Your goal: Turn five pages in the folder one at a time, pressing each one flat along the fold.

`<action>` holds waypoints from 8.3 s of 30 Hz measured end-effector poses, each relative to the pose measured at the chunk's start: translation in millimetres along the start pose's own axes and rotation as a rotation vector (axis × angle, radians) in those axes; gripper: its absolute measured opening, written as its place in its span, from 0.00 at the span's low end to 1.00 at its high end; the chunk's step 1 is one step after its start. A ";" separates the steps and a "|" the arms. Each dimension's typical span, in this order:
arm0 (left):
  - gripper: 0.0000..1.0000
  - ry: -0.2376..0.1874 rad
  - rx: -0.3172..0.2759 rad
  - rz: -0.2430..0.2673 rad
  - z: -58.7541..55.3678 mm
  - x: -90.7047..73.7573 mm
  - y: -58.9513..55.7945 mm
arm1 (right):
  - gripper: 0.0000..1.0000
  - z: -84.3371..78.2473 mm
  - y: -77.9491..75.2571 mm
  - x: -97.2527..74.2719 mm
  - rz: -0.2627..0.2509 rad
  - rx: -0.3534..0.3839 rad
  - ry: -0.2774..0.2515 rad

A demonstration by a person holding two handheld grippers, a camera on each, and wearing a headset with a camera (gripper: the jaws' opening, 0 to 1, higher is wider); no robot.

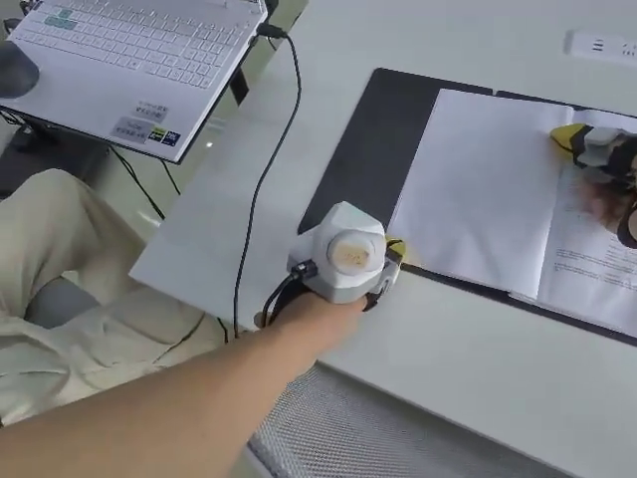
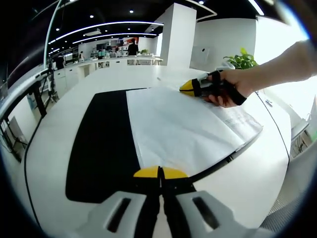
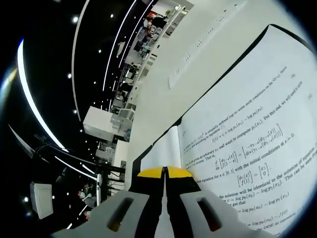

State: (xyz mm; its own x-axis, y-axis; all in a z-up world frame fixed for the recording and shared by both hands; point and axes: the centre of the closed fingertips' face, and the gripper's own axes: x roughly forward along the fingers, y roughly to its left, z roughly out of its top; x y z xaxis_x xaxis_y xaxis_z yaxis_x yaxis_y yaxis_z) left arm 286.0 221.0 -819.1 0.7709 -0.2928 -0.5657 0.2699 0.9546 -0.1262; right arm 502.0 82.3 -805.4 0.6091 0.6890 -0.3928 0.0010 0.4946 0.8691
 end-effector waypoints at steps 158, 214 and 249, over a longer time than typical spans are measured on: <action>0.41 -0.035 0.043 -0.159 64.0 -188.1 -26.2 | 0.29 -144.4 74.4 -375.2 0.010 -0.405 -0.095; 0.47 0.031 0.115 -0.256 75.1 -118.0 -106.3 | 0.39 -109.2 37.2 -379.7 -0.074 -0.460 -0.118; 0.56 0.053 0.299 -0.328 59.8 68.7 -233.3 | 0.41 -91.0 -14.1 -335.7 -0.082 -0.288 -0.147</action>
State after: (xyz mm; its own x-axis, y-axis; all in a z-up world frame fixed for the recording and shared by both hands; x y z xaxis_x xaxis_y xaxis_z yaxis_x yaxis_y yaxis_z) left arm 310.5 -25.1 -779.8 0.5884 -0.5665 -0.5770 0.6559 0.7516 -0.0690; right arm 225.3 -107.7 -713.2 0.7239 0.5673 -0.3927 -0.1562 0.6891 0.7076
